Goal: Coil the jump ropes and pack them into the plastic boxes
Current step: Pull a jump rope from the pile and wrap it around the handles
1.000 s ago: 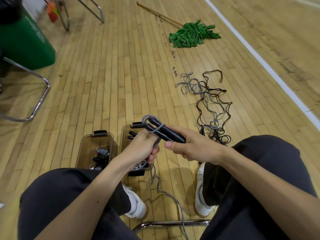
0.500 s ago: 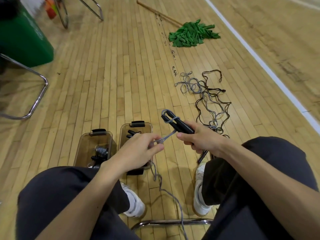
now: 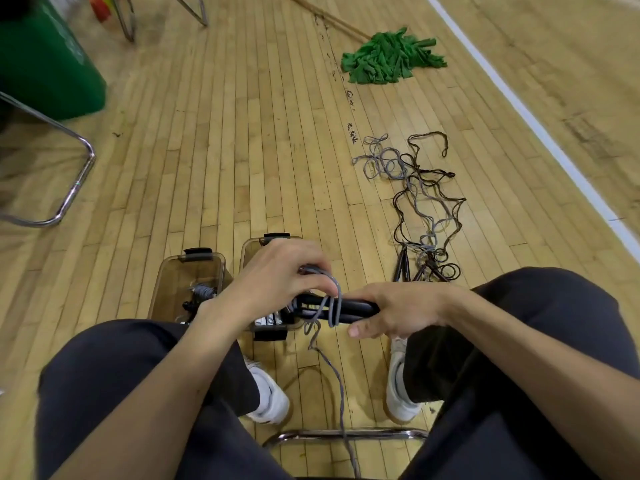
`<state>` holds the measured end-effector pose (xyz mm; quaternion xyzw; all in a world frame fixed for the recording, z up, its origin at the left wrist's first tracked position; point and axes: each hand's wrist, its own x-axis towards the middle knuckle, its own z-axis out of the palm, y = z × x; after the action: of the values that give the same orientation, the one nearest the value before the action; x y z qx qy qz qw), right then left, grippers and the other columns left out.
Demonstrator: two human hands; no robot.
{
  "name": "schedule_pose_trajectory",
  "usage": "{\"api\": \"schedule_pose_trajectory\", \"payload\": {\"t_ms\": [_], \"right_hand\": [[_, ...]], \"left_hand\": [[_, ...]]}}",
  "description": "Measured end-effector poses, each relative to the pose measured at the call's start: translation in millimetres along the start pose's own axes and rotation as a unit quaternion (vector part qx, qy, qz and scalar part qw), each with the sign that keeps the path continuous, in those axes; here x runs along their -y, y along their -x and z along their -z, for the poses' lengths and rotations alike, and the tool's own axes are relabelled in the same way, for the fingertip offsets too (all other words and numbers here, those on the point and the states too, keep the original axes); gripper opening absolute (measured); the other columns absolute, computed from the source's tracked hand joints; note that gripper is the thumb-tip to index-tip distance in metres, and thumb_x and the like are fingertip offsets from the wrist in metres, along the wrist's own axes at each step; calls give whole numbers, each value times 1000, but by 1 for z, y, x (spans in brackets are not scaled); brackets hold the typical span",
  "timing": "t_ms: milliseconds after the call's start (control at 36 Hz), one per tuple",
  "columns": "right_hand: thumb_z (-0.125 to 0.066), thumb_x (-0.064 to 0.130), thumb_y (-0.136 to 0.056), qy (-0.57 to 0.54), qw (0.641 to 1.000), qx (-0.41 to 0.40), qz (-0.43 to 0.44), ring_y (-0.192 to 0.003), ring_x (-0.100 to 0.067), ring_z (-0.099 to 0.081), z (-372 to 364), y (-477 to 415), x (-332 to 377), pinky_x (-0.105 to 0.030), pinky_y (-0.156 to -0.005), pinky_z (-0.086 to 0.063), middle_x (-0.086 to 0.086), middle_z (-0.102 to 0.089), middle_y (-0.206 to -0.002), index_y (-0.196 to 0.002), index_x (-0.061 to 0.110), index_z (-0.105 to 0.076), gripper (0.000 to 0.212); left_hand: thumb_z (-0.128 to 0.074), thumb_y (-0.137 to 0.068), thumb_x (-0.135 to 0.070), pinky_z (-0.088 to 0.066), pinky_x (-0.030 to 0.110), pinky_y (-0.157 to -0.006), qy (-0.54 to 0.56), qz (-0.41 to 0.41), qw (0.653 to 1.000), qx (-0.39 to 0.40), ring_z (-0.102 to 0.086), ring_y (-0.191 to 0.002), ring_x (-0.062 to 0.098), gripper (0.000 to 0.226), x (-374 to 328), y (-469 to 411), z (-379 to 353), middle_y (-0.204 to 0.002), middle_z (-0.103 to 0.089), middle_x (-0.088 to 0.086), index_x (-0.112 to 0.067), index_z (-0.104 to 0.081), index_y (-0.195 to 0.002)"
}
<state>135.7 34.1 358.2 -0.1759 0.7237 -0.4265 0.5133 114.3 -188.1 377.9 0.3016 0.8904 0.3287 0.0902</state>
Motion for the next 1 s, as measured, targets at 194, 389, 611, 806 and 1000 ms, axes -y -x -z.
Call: {"api": "schedule_pose_trajectory", "payload": {"t_ms": [194, 389, 611, 806, 1000], "right_hand": [[-61, 21, -100, -90, 988, 47, 114, -54, -17, -32, -2, 15, 10, -31, -47, -28, 4, -40, -69, -115, 30, -61, 16], [-61, 21, -97, -160, 969, -3, 186, -56, -14, -29, 1, 27, 18, -31, -50, -23, 4, -39, -69, -102, 39, -65, 19], [-57, 27, -99, -259, 946, -140, 134, -55, -11, -24, 12, 29, 14, -20, -46, -24, 2, -33, -69, -106, 26, -62, 8], [-56, 27, -103, -247, 945, -206, 55, -53, -9, -28, 15, 25, 10, -20, -45, -26, 4, -38, -67, -131, 0, -48, 40], [-58, 31, -102, -195, 948, -252, 3, -49, -8, -29, 13, 13, 6, -21, -44, -27, 6, -41, -63, -117, 6, -58, 29]], "left_hand": [[-73, -82, -20, -50, 19, -63, 309, 105, 943, 67, -66, -67, 10, 8, -5, -6, 11, -72, -71, -3, -13, -73, -79], [-52, -101, -12, -42, 21, -51, 448, 153, 876, 93, -46, -56, 12, 16, -11, -7, 0, -68, -58, -3, -5, -56, -87], [-37, -108, -33, -26, 21, -43, 380, 229, 894, 58, -26, -48, 13, 38, -16, -11, -15, -61, -31, 1, -4, -57, -95], [-37, -105, -45, -40, 37, -55, 113, 152, 982, 14, -48, -55, 17, 40, -7, -4, -24, -63, -51, 3, -25, -61, -80], [-35, -105, -44, -42, 37, -61, -51, 89, 994, 33, -51, -61, 16, 36, -14, 0, -25, -64, -52, -4, -29, -44, -74]]}}
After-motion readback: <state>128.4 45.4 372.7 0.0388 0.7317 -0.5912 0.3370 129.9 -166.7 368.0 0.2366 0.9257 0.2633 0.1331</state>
